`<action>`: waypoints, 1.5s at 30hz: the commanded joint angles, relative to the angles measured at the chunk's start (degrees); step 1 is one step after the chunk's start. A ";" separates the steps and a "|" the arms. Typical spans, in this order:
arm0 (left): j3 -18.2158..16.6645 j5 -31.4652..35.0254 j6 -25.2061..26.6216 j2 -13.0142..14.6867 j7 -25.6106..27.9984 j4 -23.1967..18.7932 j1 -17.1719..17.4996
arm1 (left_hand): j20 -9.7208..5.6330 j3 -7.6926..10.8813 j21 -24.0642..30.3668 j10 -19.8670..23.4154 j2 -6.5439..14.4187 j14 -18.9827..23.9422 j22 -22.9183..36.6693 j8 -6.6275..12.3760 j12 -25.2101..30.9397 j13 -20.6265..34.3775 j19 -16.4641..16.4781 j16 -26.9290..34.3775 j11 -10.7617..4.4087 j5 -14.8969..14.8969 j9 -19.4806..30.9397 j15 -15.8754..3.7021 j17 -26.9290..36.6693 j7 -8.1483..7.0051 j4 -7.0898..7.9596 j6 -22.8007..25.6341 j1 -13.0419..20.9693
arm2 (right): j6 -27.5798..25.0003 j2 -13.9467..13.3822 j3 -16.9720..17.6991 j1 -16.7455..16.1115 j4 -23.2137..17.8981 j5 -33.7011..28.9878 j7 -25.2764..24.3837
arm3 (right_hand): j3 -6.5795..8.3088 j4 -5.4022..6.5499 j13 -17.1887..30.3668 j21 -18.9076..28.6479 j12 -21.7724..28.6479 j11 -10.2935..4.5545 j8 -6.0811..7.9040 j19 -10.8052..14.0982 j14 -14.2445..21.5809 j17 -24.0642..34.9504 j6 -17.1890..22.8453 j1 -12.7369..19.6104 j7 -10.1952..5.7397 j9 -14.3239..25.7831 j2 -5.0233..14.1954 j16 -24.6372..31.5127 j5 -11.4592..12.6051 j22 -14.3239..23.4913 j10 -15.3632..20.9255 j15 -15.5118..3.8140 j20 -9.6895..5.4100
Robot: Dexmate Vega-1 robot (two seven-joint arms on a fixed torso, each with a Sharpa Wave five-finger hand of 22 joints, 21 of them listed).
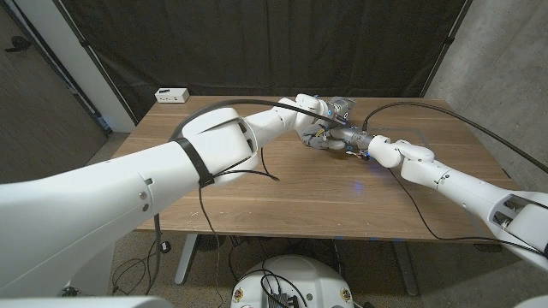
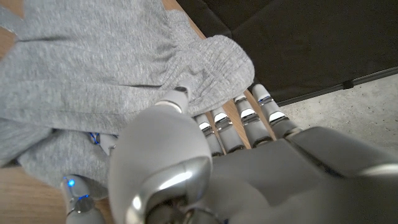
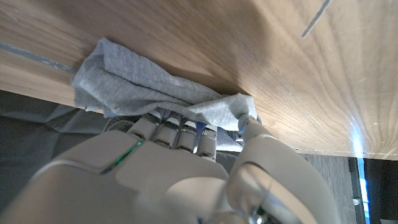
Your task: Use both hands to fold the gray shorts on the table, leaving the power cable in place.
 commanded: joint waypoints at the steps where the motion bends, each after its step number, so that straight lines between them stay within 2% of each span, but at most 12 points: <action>1: -1.00 -4.55 5.31 0.19 4.61 -0.01 2.24 | 0.23 -1.38 -0.55 -8.58 -0.55 -3.65 0.00 -0.25 -0.65 -2.95 -0.71 -0.63 1.10 0.41 -3.33 -7.71 0.10 0.51 0.49 -7.56 -3.43 | -0.44 -0.18 0.01 0.22 -0.80 -0.03 1.40 | 0.24 -0.72 0.12 -0.16 -0.15 0.15 0.09 0.52 -0.22 0.11 0.44 0.18 0.76 0.12 -0.84 -0.29 0.05 0.19 -0.01 -0.87 0.87; 5: 0.91 -11.73 9.42 1.18 10.53 -0.01 2.25 | 1.03 -1.86 -1.14 -16.46 0.08 -8.28 0.03 -0.34 -0.79 -5.03 -1.56 -0.86 2.65 0.41 -5.26 -5.05 0.06 1.37 0.42 -13.80 -4.93 | -0.63 -0.09 -0.02 0.51 -1.00 -0.22 1.78 | 0.26 -1.06 0.12 -0.18 -0.14 0.18 0.08 0.46 -0.23 -0.02 0.40 0.35 0.77 0.12 -1.14 -0.34 0.04 0.19 -0.04 -0.75 0.92; 6: 1.48 -13.62 10.43 1.37 11.86 -0.01 2.25 | 1.06 -1.74 -1.22 -17.92 0.25 -8.85 0.03 -0.20 -0.70 -5.48 -1.60 -0.82 3.64 0.39 -5.60 -4.62 -0.02 1.47 0.13 -14.79 -4.89 | -0.64 -0.09 -0.07 0.52 -1.04 -0.57 1.40 | 0.30 -1.17 0.13 -0.18 -0.15 0.20 0.02 0.45 -0.29 -0.06 0.24 0.41 0.80 0.12 -1.19 -0.38 0.05 0.19 -0.09 -0.78 0.96; 10: 4.29 -21.16 13.56 1.74 15.00 -0.01 1.83 | 1.35 -1.30 -1.25 -20.36 0.91 -10.61 0.01 -0.14 -0.60 -6.28 -1.35 -0.97 4.62 0.30 -6.10 -3.46 -0.10 2.55 -0.46 -16.77 -4.57 | -0.49 -0.05 -0.08 0.81 -1.27 -0.57 1.89 | 0.34 -1.22 0.13 -0.18 -0.18 0.27 -0.01 0.43 -0.33 -0.08 0.16 0.40 0.85 0.12 -1.21 -0.40 0.05 0.19 -0.20 -0.75 0.95; 16: 8.88 -32.14 17.63 2.46 18.72 -0.01 0.50 | 1.41 -1.26 -1.23 -19.78 1.61 -10.79 0.02 0.32 0.09 -6.75 -1.14 -0.60 4.74 0.15 -6.33 -3.21 0.05 2.35 -0.14 -16.54 -5.17 | -1.72 -0.77 0.49 0.45 -3.32 -0.92 2.10 | 0.41 -1.32 0.14 -0.20 -0.26 0.24 -0.09 0.37 -0.51 -0.11 -0.10 0.37 0.88 0.12 -1.23 -0.47 0.06 0.18 -0.52 -0.71 1.00; 21: 13.03 -42.36 23.53 4.01 26.44 -0.01 -0.18 | 1.31 -1.30 -1.29 -19.24 1.71 -10.69 0.03 0.66 0.47 -7.08 -1.19 -0.41 4.21 0.12 -6.47 -3.36 0.03 1.92 -0.11 -15.98 -5.52 | -3.90 -2.61 2.29 -0.71 -7.53 -0.96 1.64 | 0.42 -1.33 0.14 -0.19 -0.24 0.27 -0.09 0.40 -0.48 -0.10 -0.15 0.29 0.80 0.12 -1.23 -0.43 0.05 0.18 -0.54 -0.72 1.00; 23: 15.31 -45.70 24.88 4.38 27.71 -0.01 -0.65 | 1.28 -1.30 -1.29 -19.16 1.70 -10.59 0.03 0.78 0.53 -7.17 -1.18 -0.35 4.22 0.12 -6.50 -3.37 0.01 1.69 -0.17 -15.72 -5.56 | -4.29 -2.98 2.70 -1.00 -8.42 -1.00 1.68 | 0.45 -1.38 0.14 -0.18 -0.22 0.27 -0.08 0.40 -0.42 -0.12 -0.14 0.30 0.75 0.12 -1.24 -0.42 0.05 0.18 -0.52 -0.70 1.00; 25: 16.44 -50.12 26.68 3.94 30.14 1.32 -1.41 | 1.26 -1.29 -1.30 -19.16 1.69 -10.56 0.03 0.78 0.56 -7.26 -1.16 -0.33 4.20 0.12 -6.54 -3.46 -0.02 1.67 -0.24 -15.76 -5.56 | -6.23 -4.45 3.87 -2.19 -11.94 -1.48 1.41 | 0.45 -1.36 0.14 -0.18 -0.21 0.24 -0.08 0.41 -0.39 -0.10 -0.16 0.25 0.79 0.12 -1.23 -0.39 0.05 0.18 -0.53 -0.73 1.03; 28: 19.01 -55.42 27.64 2.71 31.51 3.83 -2.61 | 1.27 -1.27 -1.32 -18.85 1.66 -10.45 0.03 0.88 0.73 -7.42 -1.18 -0.27 4.08 0.13 -6.59 -3.57 -0.07 1.34 -0.35 -15.54 -5.59 | -6.88 -5.37 5.12 -3.22 -14.06 -1.10 1.12 | 0.48 -1.40 0.15 -0.17 -0.20 0.24 -0.06 0.42 -0.38 -0.11 -0.15 0.23 0.77 0.12 -1.23 -0.38 0.05 0.18 -0.54 -0.78 1.07; 30: 19.59 -59.62 29.54 2.57 34.30 4.59 -2.84 | 1.42 -1.26 -1.38 -18.73 1.64 -10.44 0.03 0.91 0.80 -7.52 -1.31 -0.26 3.97 0.13 -6.63 -3.70 -0.10 1.34 -0.43 -15.47 -5.61 | -8.68 -6.53 6.02 -4.09 -16.92 -1.82 1.37 | 0.49 -1.43 0.15 -0.17 -0.16 0.26 -0.05 0.42 -0.27 -0.12 -0.14 0.22 0.72 0.12 -1.23 -0.34 0.05 0.18 -0.48 -0.83 1.09; 36: 22.77 -68.93 33.59 3.50 39.02 4.37 -2.92 | 1.48 -1.24 -1.41 -18.41 1.57 -10.33 0.03 1.10 0.96 -7.80 -1.28 -0.20 3.79 0.14 -6.71 -3.74 -0.18 1.31 -0.66 -14.98 -5.66 | -10.87 -8.02 8.19 -6.12 -21.35 -1.74 1.48 | 0.52 -1.46 0.15 -0.13 -0.06 0.18 0.02 0.51 -0.14 -0.12 -0.02 0.10 0.68 0.12 -1.24 -0.27 0.03 0.18 -0.30 -0.83 1.15; 45: 26.09 -77.54 37.83 4.79 43.42 3.98 -2.68 | 1.64 -1.18 -1.51 -18.22 1.42 -10.27 0.03 1.12 1.07 -8.22 -1.39 -0.19 3.58 0.16 -6.81 -3.86 -0.30 1.09 -1.12 -14.81 -5.61 | -16.00 -9.59 9.78 -8.13 -27.16 -4.47 3.24 | 0.53 -1.45 0.16 -0.06 0.03 -0.06 0.07 0.70 0.06 -0.10 0.06 -0.11 0.54 0.12 -1.25 -0.17 0.01 0.17 -0.15 -1.06 1.17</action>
